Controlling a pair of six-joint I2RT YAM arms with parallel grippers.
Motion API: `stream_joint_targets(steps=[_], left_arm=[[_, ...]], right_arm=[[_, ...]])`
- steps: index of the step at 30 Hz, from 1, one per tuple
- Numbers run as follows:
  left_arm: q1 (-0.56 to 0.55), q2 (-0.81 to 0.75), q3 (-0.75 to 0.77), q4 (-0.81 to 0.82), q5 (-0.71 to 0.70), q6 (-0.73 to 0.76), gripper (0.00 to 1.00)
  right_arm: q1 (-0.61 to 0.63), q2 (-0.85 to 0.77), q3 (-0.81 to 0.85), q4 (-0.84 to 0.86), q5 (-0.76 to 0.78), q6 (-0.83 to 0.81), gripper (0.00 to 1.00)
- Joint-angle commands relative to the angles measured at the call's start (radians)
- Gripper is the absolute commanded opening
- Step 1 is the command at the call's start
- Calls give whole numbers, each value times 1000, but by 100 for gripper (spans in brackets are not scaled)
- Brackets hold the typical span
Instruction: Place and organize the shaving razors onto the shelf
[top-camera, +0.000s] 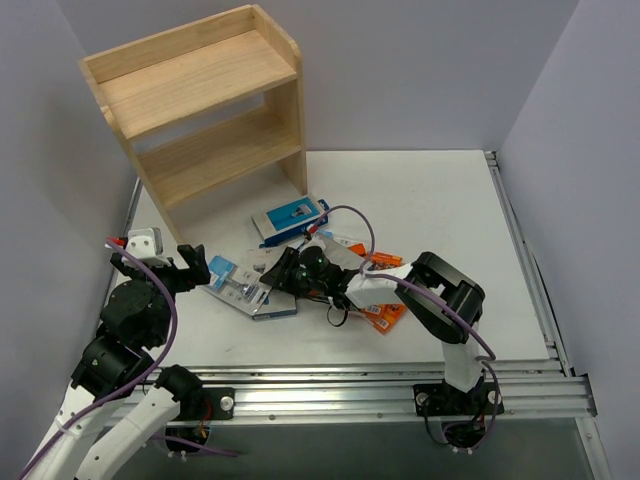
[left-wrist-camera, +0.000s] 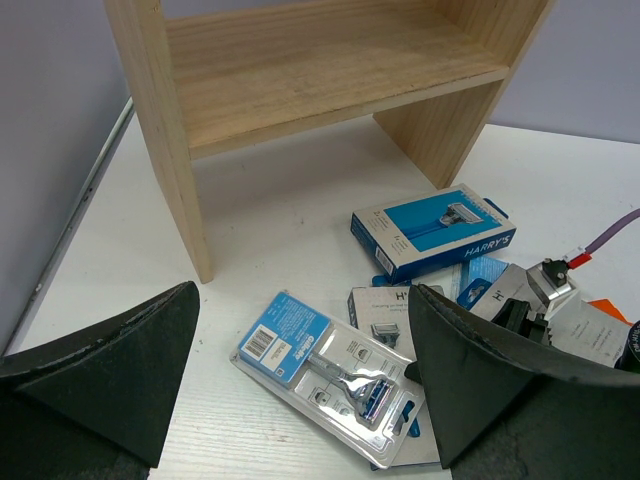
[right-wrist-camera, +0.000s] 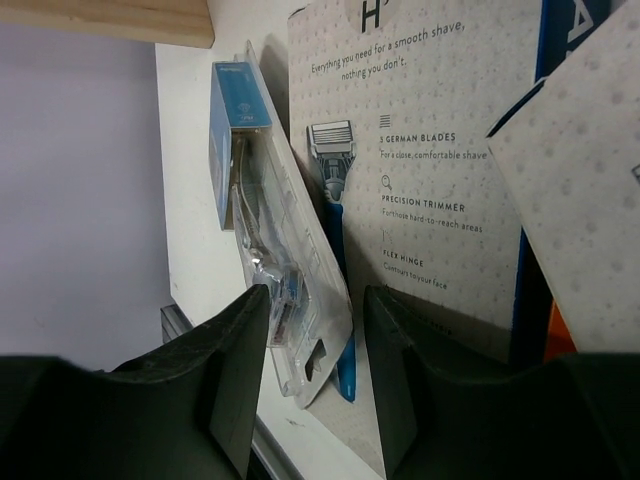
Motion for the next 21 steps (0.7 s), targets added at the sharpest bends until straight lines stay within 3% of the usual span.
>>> stream_joint_targets(steps=[1,6,17,21], left_arm=[[-4,2,35,14,-11,-1,94],[-2,2,35,14,-11,1,94],[-4,5,35,13,-18,1,95],[-4,8,35,13,-19,1,95]], right_arm=[[-9,70,-11,-94,18,-14,39],[-7,70,-2,-96,8,-23,31],[8,70,-4,-103,-8,-41,29],[10,74,1,-94,-25,-46,24]])
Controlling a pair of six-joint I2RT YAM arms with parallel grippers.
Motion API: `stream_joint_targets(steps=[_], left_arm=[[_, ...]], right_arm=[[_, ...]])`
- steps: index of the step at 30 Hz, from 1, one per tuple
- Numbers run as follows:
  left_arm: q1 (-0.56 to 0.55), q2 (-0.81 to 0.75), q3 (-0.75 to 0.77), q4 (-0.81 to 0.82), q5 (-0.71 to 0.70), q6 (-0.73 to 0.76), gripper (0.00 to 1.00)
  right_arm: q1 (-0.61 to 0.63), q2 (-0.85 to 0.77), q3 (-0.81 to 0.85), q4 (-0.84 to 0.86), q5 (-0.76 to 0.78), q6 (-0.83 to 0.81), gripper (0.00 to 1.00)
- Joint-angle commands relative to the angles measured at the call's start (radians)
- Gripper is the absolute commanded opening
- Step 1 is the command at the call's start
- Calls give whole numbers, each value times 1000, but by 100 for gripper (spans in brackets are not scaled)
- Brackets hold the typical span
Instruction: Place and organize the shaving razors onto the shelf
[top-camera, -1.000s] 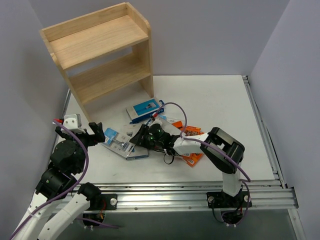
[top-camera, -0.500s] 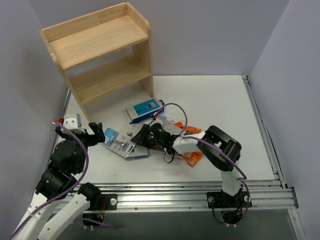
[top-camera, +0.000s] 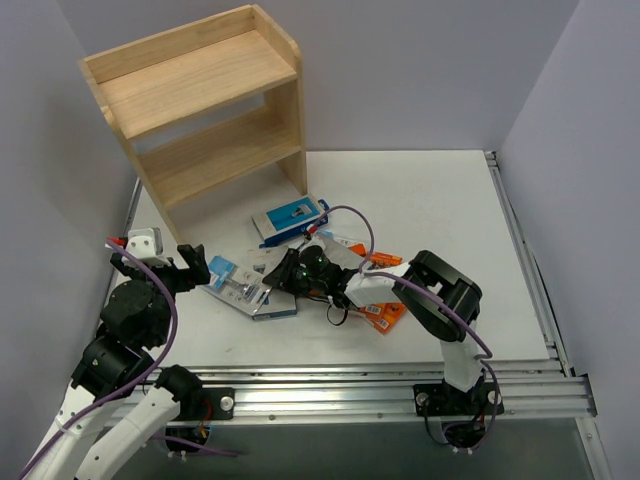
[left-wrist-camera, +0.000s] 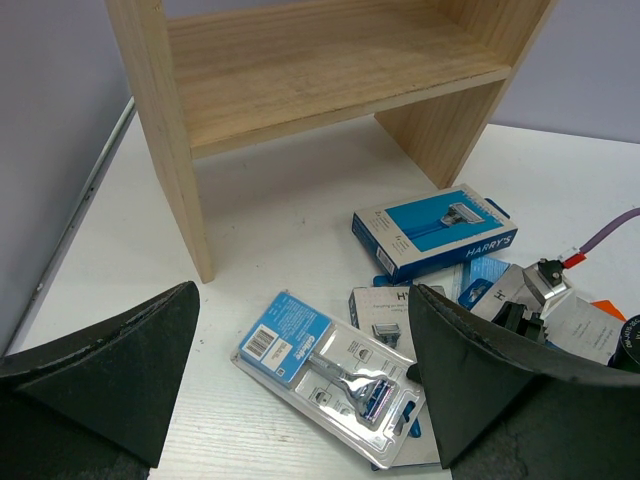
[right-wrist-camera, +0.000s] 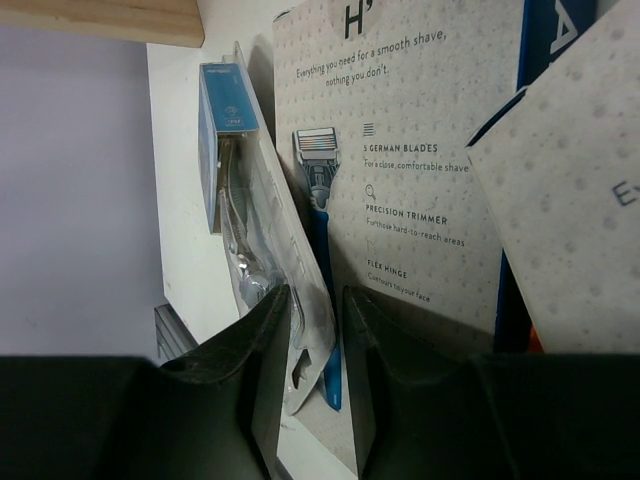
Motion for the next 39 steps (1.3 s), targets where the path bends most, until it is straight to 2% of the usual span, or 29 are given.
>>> stream_joint_targets(steps=[1,5,6,8,26,33,39], left_arm=[[-4,7,35,13,-14,1,95],[-4,6,33,13,-19,-1,94],[-2,6,33,13,-19,2,94],[-4,6,33,13,-23,2,95],[-4,-34,10,40,-129,21,95],[-4,-102,-26,82,-180,47,95],[-4,-73,-28,80,-200,57,95]], right_arm=[[12,50,-5,-110,-11,-40,24],[14,45,-4,-105,-24,-44,15],[12,42,-4,-96,-29,-44,7],[12,35,-1,-91,-44,-41,0],[-72,-152,87,-117,-182,40,0],[-113,-263,183,-306,-195,-3,0],[-141,-349,260,-423,-173,-33,0]])
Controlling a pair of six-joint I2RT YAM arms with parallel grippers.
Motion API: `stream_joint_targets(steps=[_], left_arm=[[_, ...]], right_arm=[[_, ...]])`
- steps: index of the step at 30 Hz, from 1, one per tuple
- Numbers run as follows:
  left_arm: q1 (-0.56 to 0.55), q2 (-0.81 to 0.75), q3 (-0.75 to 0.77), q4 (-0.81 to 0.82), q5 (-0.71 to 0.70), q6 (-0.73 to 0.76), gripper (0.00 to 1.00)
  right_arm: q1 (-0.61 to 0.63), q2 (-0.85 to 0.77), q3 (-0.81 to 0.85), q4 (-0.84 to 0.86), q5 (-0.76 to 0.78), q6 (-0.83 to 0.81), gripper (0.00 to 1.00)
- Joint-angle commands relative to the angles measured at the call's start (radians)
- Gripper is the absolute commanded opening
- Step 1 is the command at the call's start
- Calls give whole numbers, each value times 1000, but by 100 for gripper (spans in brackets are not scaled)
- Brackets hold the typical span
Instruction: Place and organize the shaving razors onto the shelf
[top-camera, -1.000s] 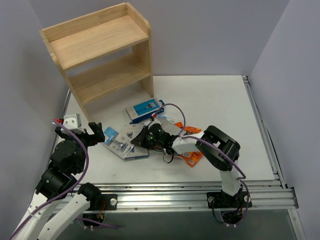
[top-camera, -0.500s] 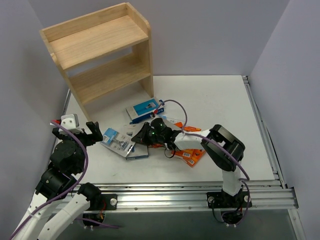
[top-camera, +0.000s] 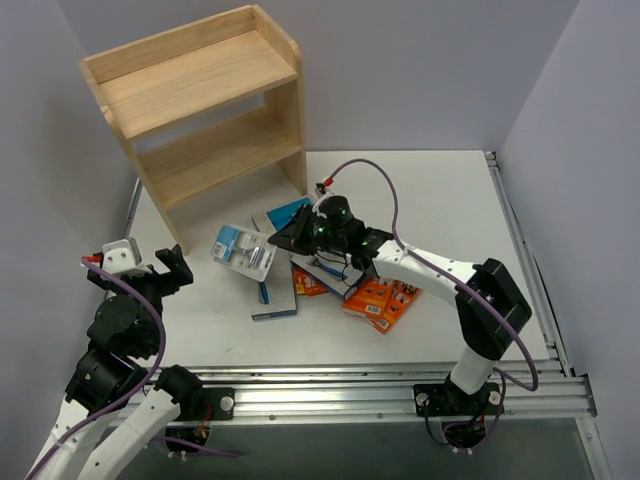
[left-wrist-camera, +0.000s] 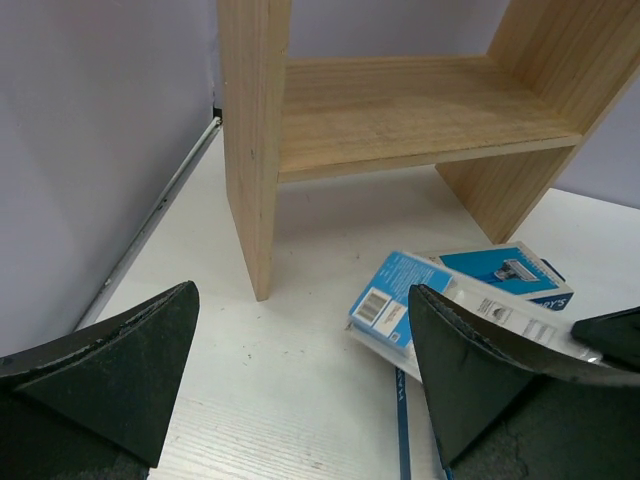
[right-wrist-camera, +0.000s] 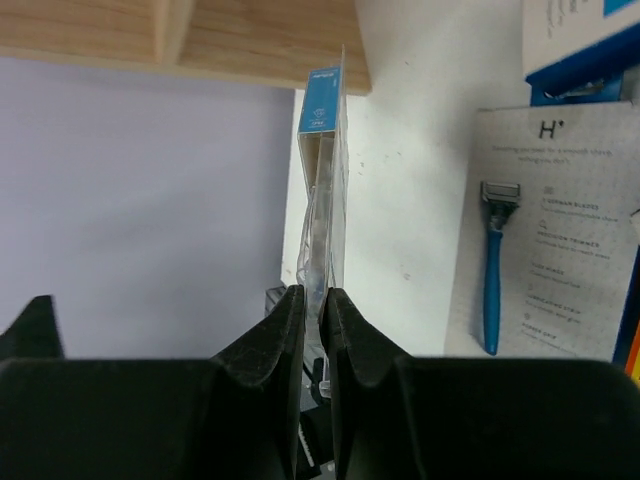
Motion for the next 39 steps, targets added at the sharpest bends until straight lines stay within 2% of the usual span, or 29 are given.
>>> stream_joint_targets(steps=[1,8,23,39], left_arm=[[-4,29,3,40,-30,20,95],[-4,31,-3,55,-42,33,95],[-4,21,-29,103,-15,63,95],[-4,52,-26,109,4,70,95]], right_arm=[[-15,-102,66,-74,0,-22,0],[-56,-166,110,-105,2,7,0],[-208,-171,423,-232,-55,11,0],[-291,-198,527,-192,-150,74,0]])
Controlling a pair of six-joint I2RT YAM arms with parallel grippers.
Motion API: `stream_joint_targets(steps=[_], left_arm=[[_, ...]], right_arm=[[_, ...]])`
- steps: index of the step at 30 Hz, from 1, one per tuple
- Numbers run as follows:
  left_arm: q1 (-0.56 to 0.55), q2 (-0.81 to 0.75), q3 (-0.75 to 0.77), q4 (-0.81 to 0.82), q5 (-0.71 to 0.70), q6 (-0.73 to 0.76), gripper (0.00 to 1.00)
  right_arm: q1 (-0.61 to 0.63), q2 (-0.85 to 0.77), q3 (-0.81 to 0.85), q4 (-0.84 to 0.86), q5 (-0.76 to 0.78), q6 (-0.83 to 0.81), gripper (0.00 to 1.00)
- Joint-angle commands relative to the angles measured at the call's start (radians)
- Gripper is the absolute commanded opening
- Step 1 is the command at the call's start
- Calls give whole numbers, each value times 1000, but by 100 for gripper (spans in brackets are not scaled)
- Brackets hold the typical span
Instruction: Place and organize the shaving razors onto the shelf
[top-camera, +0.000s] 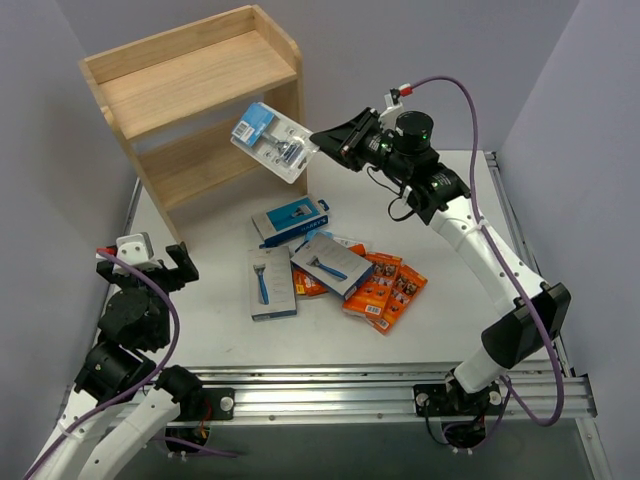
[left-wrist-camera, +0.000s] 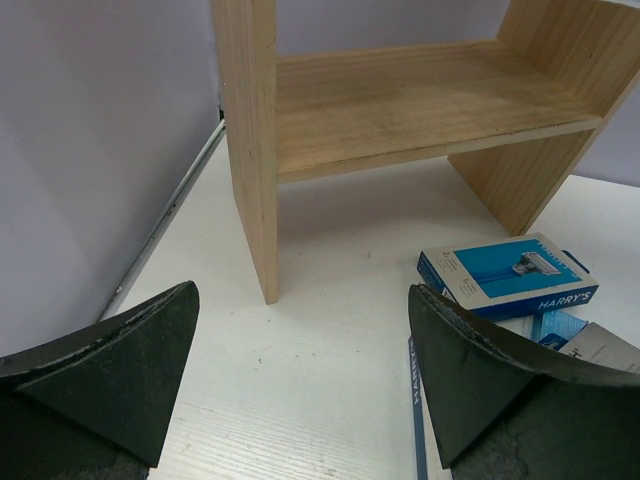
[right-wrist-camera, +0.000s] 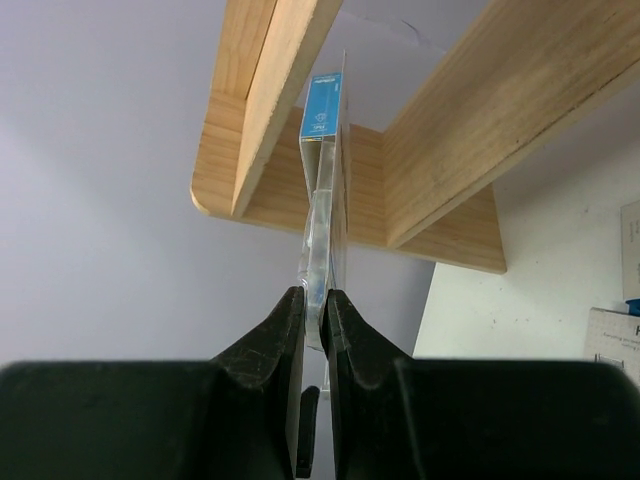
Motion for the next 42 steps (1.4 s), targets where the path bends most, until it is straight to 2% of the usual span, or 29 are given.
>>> stream_joint_targets(steps=[1,14,22,28,35,42], left_arm=[[-4,10,4,49,14,14,95],[-4,27,7,49,23,12,95],[-4,38,5,47,49,3,95],[-2,58,8,42,97,-11,95],[-4,69,13,35,138,-32,95],[-7,58,12,29,148,-46,95]], right_arm=[[-8,-74,57,64,-50,27,0],[-35,-111,100,67,-77,65,0],[-55,-34,187,116,-67,117,0],[-50,96,296,171,-36,159,0],[-35,326,590,136,2,177,0],[-20,512,753,171,52,250,0]])
